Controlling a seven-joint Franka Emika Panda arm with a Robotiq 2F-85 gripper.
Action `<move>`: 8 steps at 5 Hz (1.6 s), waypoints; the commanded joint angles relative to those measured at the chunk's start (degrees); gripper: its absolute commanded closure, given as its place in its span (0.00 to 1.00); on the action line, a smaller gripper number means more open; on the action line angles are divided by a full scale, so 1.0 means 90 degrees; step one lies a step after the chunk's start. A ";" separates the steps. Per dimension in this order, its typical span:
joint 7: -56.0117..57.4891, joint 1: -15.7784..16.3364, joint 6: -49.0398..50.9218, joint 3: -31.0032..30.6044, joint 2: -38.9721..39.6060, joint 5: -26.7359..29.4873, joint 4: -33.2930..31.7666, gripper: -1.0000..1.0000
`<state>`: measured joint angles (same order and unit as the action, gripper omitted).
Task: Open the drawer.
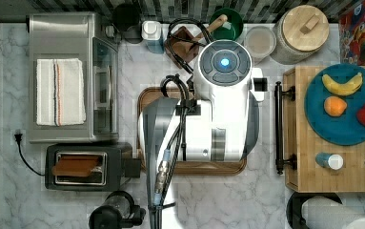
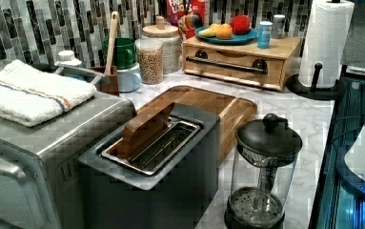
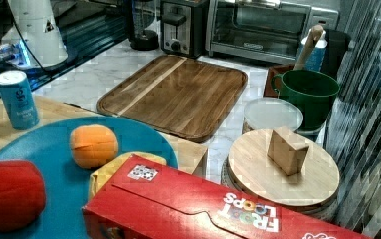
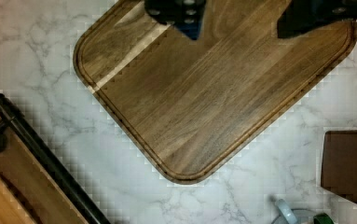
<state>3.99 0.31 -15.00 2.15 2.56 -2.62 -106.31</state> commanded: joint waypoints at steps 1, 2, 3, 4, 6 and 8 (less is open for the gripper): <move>0.0012 0.0003 -0.0011 -0.0007 0.0010 -0.0003 -0.0005 0.00; 0.0155 0.0017 -0.0349 0.0017 -0.0225 -0.0146 -0.0420 0.00; 0.1209 -0.0174 -0.0333 0.0159 -0.0314 0.0018 -0.0566 0.00; 0.1680 -0.0235 -0.0509 0.0226 -0.0417 -0.0279 -0.0813 0.00; 0.3212 -0.0803 -0.0836 0.0184 -0.0462 -0.0625 -0.1048 0.00; 0.4465 -0.1064 -0.1159 0.0428 -0.0377 -0.0831 -0.1157 0.00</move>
<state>38.94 -8.99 -23.37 3.34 1.22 -9.00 -116.61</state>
